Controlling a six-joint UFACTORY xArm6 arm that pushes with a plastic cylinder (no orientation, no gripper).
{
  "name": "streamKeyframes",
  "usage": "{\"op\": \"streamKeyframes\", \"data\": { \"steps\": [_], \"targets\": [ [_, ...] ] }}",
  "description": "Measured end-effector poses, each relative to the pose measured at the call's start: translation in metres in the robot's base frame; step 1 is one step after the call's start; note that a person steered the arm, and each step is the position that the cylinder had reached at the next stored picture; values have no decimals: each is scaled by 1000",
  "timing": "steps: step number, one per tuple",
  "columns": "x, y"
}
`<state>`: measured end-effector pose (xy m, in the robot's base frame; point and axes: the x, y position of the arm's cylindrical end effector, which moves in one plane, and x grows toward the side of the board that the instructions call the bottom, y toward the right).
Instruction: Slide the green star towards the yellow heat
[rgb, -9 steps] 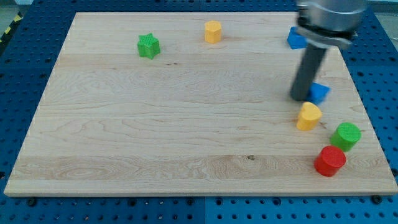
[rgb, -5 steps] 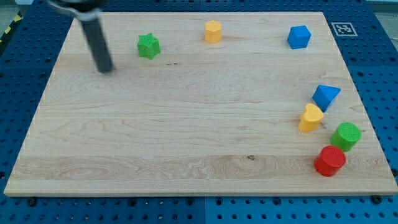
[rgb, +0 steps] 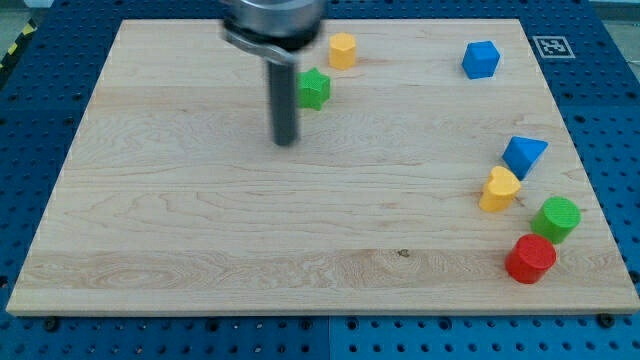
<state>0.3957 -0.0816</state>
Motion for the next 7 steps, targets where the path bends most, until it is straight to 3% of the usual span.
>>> {"op": "streamKeyframes", "data": {
  "steps": [1, 2, 3, 4, 6, 7],
  "targets": [
    [-77, -25],
    [-74, 56],
    [29, 170],
    [74, 221],
    [-22, 96],
    [42, 80]
  ]
}}
